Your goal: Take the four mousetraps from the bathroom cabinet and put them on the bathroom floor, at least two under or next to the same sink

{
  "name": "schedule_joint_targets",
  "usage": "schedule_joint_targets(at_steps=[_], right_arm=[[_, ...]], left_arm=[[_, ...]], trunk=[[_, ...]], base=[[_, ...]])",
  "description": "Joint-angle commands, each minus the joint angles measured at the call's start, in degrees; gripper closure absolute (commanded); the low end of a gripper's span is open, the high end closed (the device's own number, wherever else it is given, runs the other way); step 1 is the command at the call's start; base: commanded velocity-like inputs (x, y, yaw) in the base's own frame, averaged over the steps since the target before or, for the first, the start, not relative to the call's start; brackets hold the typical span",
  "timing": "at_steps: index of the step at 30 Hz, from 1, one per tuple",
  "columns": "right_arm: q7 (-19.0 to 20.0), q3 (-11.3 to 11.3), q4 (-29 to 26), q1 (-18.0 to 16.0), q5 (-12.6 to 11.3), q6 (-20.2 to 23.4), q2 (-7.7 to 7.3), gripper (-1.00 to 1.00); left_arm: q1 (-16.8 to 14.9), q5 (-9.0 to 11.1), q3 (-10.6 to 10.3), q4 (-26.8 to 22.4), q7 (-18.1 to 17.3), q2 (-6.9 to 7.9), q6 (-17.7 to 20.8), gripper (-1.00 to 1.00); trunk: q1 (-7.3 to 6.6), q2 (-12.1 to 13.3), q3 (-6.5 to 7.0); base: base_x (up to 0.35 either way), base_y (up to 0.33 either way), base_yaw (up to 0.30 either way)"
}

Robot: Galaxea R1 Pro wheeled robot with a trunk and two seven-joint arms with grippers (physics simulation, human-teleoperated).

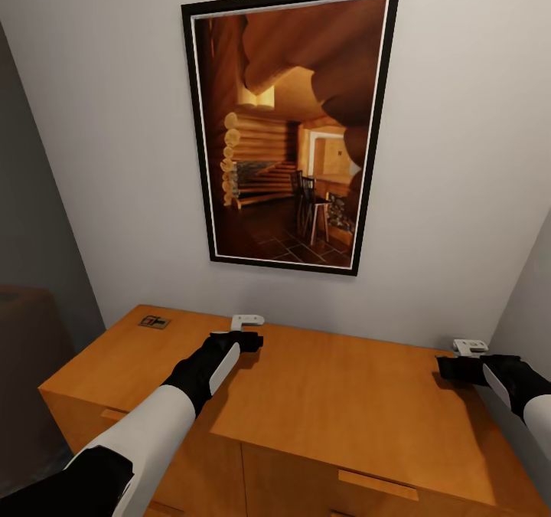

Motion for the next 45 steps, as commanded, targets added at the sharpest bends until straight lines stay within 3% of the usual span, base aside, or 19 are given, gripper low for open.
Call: schedule_joint_targets(at_steps=[1, 5, 9, 16, 24, 32, 40, 45], right_arm=[[0.37, 0.11, 0.73, 0.04, -0.33, 0.47, -0.02, 1.00], [0.37, 0.13, 0.73, 0.04, -0.33, 0.47, -0.02, 1.00], [0.37, 0.16, 0.73, 0.04, -0.33, 0.47, -0.02, 1.00], [0.53, 0.18, 0.73, 0.04, -0.36, 0.47, -0.02, 1.00], [0.63, 0.19, 0.73, 0.04, -0.42, 0.47, 0.02, 1.00], [4.20, 0.29, 0.66, 0.04, -0.14, 0.79, 1.64, 1.00], [7.96, 4.14, 0.43, 0.04, 0.31, 0.99, 2.37, 1.00], [8.25, 4.85, 0.11, 0.04, 0.36, 1.00, 3.91, 1.00]], left_arm=[[-0.05, 0.49, -0.22, -0.07, 0.45, 0.00, 0.21, -1.00], [-0.05, 0.49, -0.21, -0.10, 0.45, 0.00, 0.22, -1.00], [-0.05, 0.49, -0.26, -0.09, 0.45, 0.00, 0.16, -1.00], [-0.05, 0.49, -3.21, -0.11, 0.60, 0.00, 0.21, -1.00], [-0.05, 0.37, -3.76, -0.07, 0.66, 0.00, 0.22, -1.00], [-0.05, 0.31, -3.83, -0.06, 0.58, 0.00, 0.26, -1.00], [-0.05, 0.23, -3.87, -0.06, 0.73, 0.00, 0.27, -1.00], [-0.05, 0.23, -3.87, -0.06, 0.87, 0.00, 0.30, -1.00]], trunk=[[0.01, -0.04, -0.09], [0.01, -0.04, -0.09], [-0.86, 1.56, 0.62], [-2.40, 4.37, 1.88], [-4.16, 7.58, 3.32], [-5.92, 10.78, 4.75], [-7.67, 13.99, 6.19], [-8.77, 16.00, 7.09]], base=[[0.000, 0.000, 0.000], [0.000, 0.000, 0.000], [0.000, 0.000, 0.000], [0.000, 0.000, 0.000], [0.000, 0.000, 0.000], [0.000, 0.000, 0.000], [0.000, 0.000, 0.000], [0.000, 0.000, 0.000]])
